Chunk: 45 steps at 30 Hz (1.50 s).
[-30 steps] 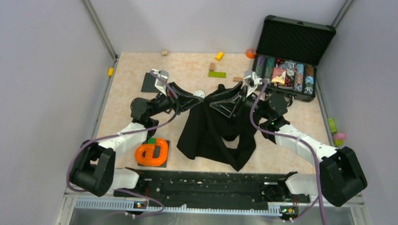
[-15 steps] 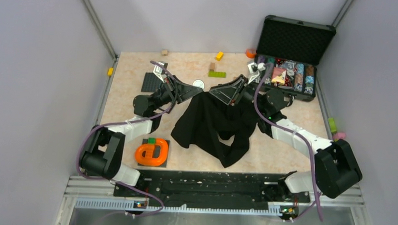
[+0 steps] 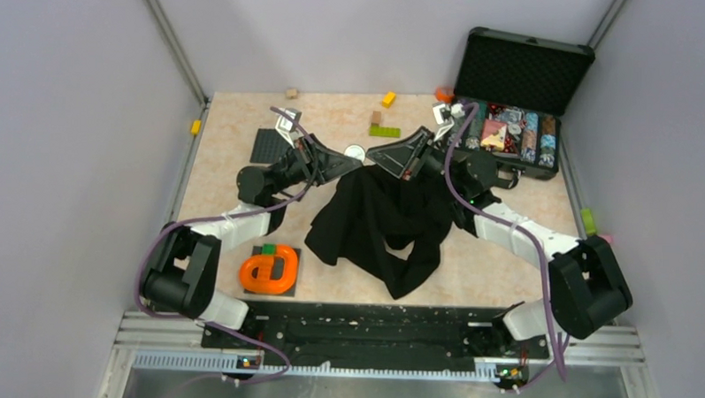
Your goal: Remove the brooch from the garment
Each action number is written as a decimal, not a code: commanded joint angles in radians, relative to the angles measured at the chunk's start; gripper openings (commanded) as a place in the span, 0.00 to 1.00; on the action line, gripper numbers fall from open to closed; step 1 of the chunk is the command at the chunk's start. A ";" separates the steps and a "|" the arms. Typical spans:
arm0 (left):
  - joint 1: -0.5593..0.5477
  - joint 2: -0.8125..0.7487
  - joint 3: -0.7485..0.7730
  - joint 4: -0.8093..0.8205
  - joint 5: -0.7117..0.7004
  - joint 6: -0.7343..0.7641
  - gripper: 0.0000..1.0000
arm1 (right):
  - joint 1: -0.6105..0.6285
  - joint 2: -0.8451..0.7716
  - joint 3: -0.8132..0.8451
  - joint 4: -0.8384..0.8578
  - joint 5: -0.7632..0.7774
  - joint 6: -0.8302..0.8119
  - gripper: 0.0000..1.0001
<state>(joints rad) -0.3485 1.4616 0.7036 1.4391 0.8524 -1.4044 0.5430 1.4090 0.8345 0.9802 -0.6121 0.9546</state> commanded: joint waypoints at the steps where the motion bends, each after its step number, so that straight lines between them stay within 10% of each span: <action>1: -0.011 -0.035 0.050 0.035 0.025 0.043 0.00 | 0.021 0.011 0.064 0.061 -0.005 0.013 0.25; 28: -0.010 -0.001 0.074 0.100 -0.004 0.011 0.00 | 0.028 0.000 -0.004 0.351 -0.048 0.169 0.39; 45: 0.003 -0.001 0.072 0.133 0.003 -0.016 0.00 | 0.044 0.003 0.046 0.106 -0.033 0.025 0.40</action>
<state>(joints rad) -0.3477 1.4670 0.7464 1.4940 0.8669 -1.4097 0.5690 1.4117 0.8265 1.1175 -0.6476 1.0245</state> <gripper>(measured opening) 0.043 0.402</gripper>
